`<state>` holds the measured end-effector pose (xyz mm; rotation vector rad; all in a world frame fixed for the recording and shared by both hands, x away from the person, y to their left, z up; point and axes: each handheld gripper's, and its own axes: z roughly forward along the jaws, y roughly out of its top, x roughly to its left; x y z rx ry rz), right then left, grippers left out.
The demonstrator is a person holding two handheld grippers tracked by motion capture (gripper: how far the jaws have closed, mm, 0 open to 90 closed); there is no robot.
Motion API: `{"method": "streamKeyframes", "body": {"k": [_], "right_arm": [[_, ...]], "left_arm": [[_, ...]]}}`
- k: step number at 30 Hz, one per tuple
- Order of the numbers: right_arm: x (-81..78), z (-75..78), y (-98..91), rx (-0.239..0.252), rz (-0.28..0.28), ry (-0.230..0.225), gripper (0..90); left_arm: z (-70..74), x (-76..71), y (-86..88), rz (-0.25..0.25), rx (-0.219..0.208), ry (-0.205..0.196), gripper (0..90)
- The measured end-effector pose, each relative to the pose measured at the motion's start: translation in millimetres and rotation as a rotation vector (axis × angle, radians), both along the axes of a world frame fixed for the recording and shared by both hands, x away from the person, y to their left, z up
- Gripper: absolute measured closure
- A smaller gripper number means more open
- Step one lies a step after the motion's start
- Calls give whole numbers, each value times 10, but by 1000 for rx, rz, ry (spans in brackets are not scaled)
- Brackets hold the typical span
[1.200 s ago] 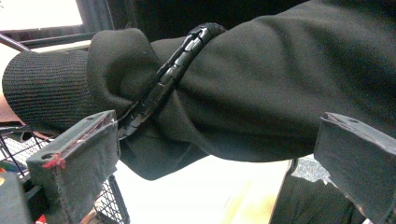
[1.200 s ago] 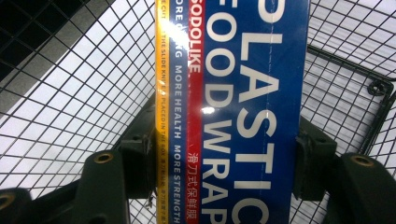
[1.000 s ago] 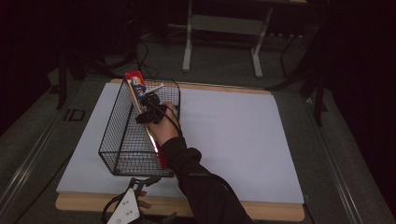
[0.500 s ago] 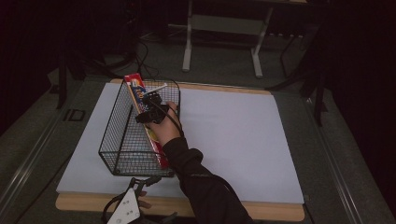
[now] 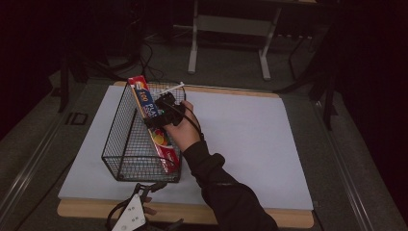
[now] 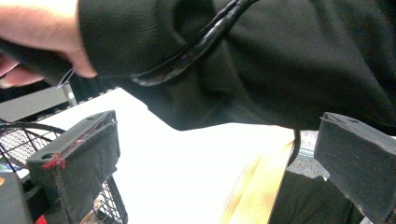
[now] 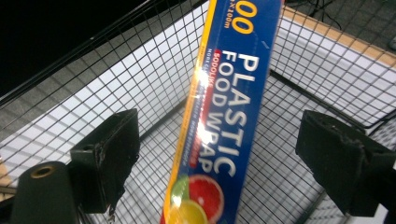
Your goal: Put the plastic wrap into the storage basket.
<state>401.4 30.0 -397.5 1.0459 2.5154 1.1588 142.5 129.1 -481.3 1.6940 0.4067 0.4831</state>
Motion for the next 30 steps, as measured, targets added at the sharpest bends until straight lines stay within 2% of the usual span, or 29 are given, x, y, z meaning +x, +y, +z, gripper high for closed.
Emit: {"method": "streamKeyframes", "body": {"k": [5, 9, 15, 20, 27, 30], "right_arm": [[-63, 57, -184, 15, 13, -25, 137], [-103, 84, -308, 21, 13, -26, 137], [-194, 118, -531, 34, 4, -54, 137], [-266, 127, -734, 54, -3, -68, 138], [-391, 111, -1013, 53, -5, -98, 138], [-442, 95, -1135, 57, -10, -97, 138]], "left_arm": [[-5, 7, -10, 1, 3, 1, 9], [-9, 10, -16, 0, 7, 5, 9], [-13, 10, -19, -1, 12, 2, 9], [-15, 11, -26, 2, 15, 3, 9], [-20, 16, -30, 2, 17, 7, 9], [-21, 17, -32, 2, 19, 6, 9]]}}
